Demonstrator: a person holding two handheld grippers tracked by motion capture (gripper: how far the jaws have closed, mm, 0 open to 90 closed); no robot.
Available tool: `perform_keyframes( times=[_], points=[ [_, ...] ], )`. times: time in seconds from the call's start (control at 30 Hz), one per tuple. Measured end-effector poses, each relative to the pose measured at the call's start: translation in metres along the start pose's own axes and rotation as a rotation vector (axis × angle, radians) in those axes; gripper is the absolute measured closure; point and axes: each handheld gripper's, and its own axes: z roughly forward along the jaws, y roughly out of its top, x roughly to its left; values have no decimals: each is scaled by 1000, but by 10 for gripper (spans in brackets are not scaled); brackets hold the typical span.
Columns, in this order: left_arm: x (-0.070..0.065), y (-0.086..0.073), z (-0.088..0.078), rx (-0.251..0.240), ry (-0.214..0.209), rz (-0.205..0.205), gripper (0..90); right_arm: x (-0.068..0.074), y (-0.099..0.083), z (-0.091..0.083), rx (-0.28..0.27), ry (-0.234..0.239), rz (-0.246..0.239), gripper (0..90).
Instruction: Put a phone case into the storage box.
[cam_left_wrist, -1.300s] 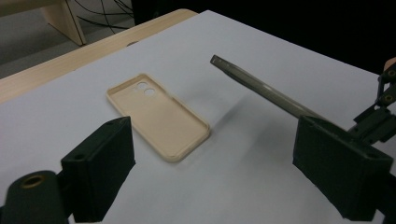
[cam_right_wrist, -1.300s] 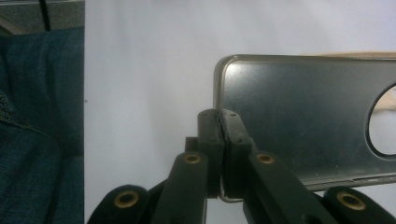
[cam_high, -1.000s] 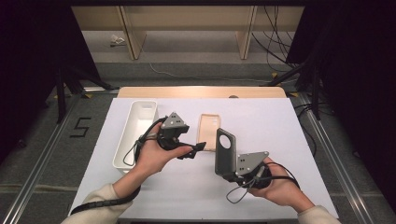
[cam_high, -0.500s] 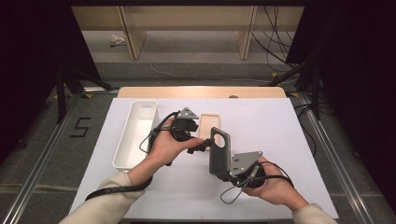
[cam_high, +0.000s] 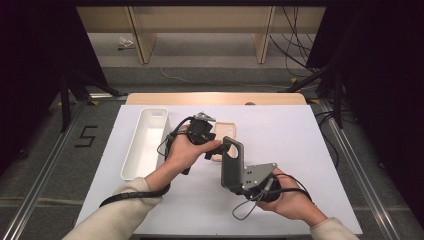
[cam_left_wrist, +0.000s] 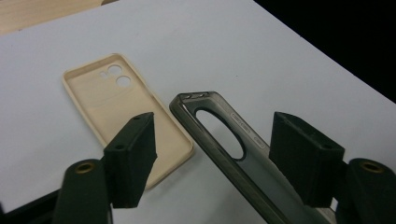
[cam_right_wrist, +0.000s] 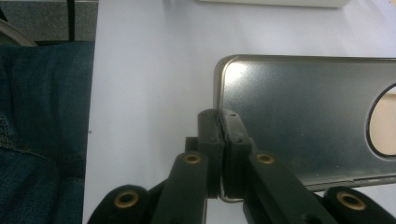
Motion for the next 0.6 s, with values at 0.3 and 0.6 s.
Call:
perform_keyframes(
  times=[0.3,0.6],
  points=[
    [-4,1,13,79,-5,-57,422,1,2,1,-3,1,-11,890],
    [4,1,21,108,22,-149,555,3,4,1,-5,1,-18,890]
  ],
)
